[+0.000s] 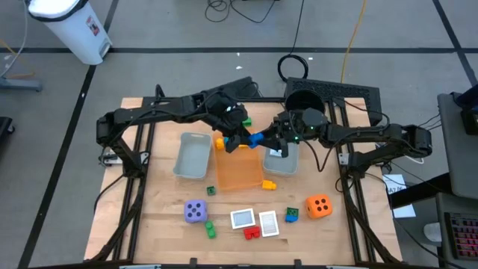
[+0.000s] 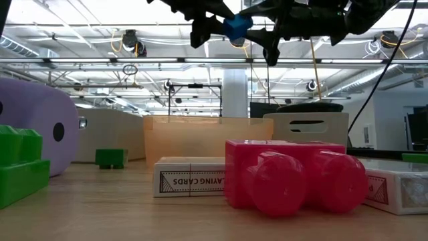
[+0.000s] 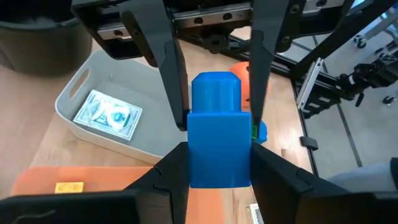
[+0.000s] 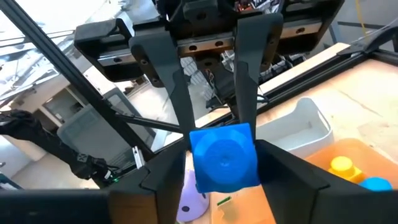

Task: Pick & Place Toys
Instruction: Put the blue game piece block into the orange bin

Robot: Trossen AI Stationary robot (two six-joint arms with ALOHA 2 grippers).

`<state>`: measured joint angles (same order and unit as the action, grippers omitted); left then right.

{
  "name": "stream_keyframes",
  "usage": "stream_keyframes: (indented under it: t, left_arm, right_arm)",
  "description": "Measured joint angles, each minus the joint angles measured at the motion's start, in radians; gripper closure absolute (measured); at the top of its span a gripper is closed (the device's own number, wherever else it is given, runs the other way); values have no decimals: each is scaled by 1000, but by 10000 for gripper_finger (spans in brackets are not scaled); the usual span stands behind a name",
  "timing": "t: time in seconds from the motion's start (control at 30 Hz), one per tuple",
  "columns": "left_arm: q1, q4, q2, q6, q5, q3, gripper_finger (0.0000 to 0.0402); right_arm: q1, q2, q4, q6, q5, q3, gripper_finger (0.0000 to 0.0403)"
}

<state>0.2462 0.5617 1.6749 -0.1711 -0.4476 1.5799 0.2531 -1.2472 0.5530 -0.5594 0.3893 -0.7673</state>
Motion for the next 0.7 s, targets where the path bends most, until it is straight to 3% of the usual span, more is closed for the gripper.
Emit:
stream_keyframes:
  t: [0.3, 0.7]
  left_arm:
    - [0, 5, 0, -2, -24, 0, 266]
    - [1, 17, 0, -18, -27, 1, 164]
  right_arm:
    - [0, 0, 5, 7, 9, 0, 279]
    - [0, 1, 42, 3, 9, 1, 278]
